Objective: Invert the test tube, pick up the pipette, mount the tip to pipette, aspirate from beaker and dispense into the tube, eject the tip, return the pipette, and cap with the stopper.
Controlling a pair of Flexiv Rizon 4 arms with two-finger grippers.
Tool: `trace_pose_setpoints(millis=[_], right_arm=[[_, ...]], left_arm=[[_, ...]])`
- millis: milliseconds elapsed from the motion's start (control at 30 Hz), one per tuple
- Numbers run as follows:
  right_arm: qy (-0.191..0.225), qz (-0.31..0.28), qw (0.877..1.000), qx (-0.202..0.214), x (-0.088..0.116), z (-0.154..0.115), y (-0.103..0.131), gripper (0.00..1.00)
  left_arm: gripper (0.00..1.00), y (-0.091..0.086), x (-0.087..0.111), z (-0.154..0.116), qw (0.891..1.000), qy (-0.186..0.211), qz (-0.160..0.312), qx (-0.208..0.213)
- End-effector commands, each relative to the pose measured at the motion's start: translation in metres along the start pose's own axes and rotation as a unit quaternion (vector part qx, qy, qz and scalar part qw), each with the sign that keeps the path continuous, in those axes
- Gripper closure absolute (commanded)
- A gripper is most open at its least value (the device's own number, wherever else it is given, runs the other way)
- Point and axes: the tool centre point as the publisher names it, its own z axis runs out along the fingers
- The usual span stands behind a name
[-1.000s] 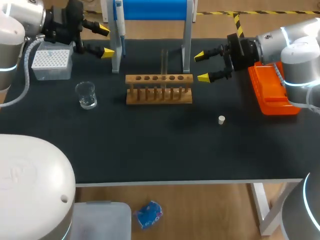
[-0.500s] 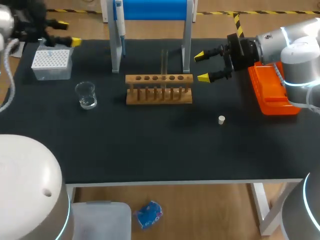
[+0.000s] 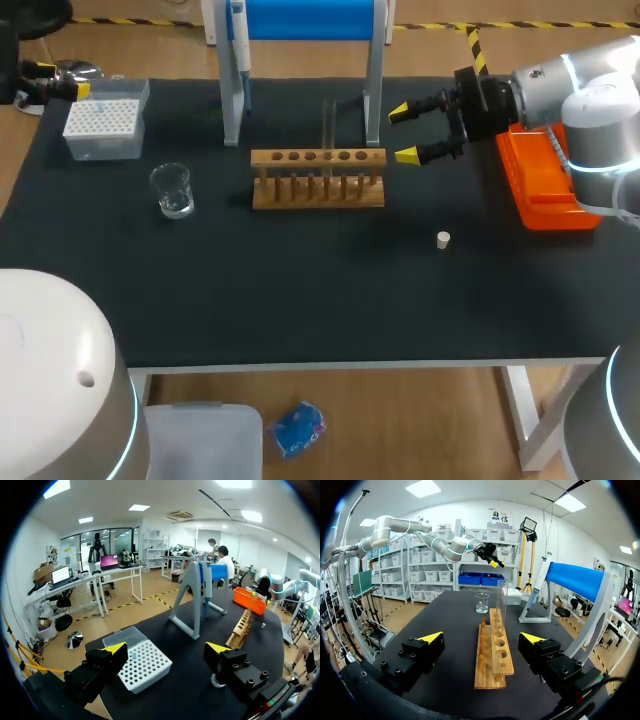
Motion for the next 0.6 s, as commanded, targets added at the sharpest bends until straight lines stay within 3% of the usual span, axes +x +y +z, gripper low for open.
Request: trace_pose_setpoints(millis=[33, 467, 600], right_arm=[[0.0, 0.0, 1.0, 0.001, 0.0, 0.0, 0.0, 0.0], [0.0, 0.0, 1.0, 0.001, 0.0, 0.0, 0.0, 0.0], [0.0, 0.0, 1.0, 0.001, 0.0, 0.0, 0.0, 0.0]], left_arm=[[0.0, 0.002, 0.004, 0.005, 1.0, -0.009, 0.0, 0.002], [0.0, 0.002, 0.004, 0.005, 1.0, -0.009, 0.0, 0.002], [0.0, 0.012, 0.011, 0.031, 1.0, -0.012, -0.007, 0.01]])
